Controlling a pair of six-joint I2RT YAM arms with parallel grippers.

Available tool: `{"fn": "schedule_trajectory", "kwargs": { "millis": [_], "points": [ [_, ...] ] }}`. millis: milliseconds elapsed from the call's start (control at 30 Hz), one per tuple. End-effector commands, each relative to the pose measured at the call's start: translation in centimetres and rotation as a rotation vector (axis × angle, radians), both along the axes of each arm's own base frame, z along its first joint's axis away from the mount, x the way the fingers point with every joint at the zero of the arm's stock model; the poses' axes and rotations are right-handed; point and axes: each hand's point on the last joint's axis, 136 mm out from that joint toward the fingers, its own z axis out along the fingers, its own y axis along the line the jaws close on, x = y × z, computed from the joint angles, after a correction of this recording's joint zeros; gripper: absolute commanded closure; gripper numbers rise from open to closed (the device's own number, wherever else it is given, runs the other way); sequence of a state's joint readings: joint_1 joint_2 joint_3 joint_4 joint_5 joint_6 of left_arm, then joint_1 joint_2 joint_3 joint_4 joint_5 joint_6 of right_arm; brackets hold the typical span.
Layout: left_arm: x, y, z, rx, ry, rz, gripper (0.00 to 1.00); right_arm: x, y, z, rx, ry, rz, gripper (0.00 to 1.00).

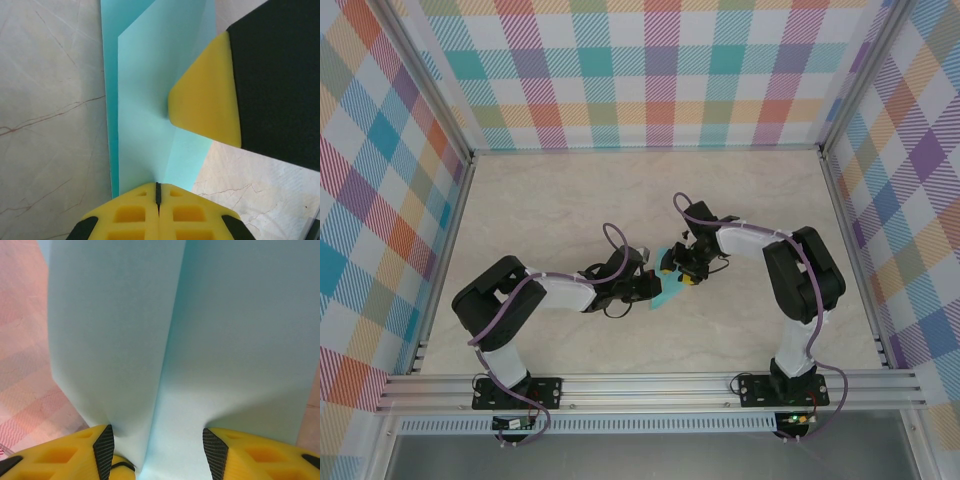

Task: Fold a paper plane with a square sheet of paper (pick it up from the middle)
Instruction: Fourth fold the wing at the center of the table.

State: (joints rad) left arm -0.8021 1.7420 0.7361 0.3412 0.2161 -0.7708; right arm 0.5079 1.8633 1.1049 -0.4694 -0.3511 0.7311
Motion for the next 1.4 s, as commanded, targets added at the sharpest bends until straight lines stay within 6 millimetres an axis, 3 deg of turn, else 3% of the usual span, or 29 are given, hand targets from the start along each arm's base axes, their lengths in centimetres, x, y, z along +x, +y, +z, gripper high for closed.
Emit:
{"fn": "schedule_trajectory", "kwargs": {
  "millis": [0,233,433,633,867,1367],
  "points": [
    [0.5,0.3,-0.2,0.014,0.013,0.025,0.97,-2.6,-2.9,-4.6,-0.164,0.083,0.019,0.47],
    [0.7,0.0,1.7,-0.028,-0.019,0.023,0.95,-3.3,-4.2,-5.9,-0.253,0.144,0.011,0.55],
    [1.6,0.8,3.7,-0.054,-0.062,0.068,0.94,-3.7,-4.5,-6.9,-0.279,0.179,0.013,0.57],
    [2.1,1.1,3.6,-0.060,-0.059,0.095,0.95,-3.8,-4.7,-7.2,-0.291,0.191,0.013,0.56],
    [1.8,-0.3,4.6,-0.155,-0.071,0.035,0.95,-3.8,-4.7,-7.4,-0.299,0.202,0.014,0.54],
    [1.7,0.0,1.5,-0.064,-0.015,0.035,1.00,-3.9,-4.7,-7.6,-0.300,0.215,0.012,0.49]
  ]
}}
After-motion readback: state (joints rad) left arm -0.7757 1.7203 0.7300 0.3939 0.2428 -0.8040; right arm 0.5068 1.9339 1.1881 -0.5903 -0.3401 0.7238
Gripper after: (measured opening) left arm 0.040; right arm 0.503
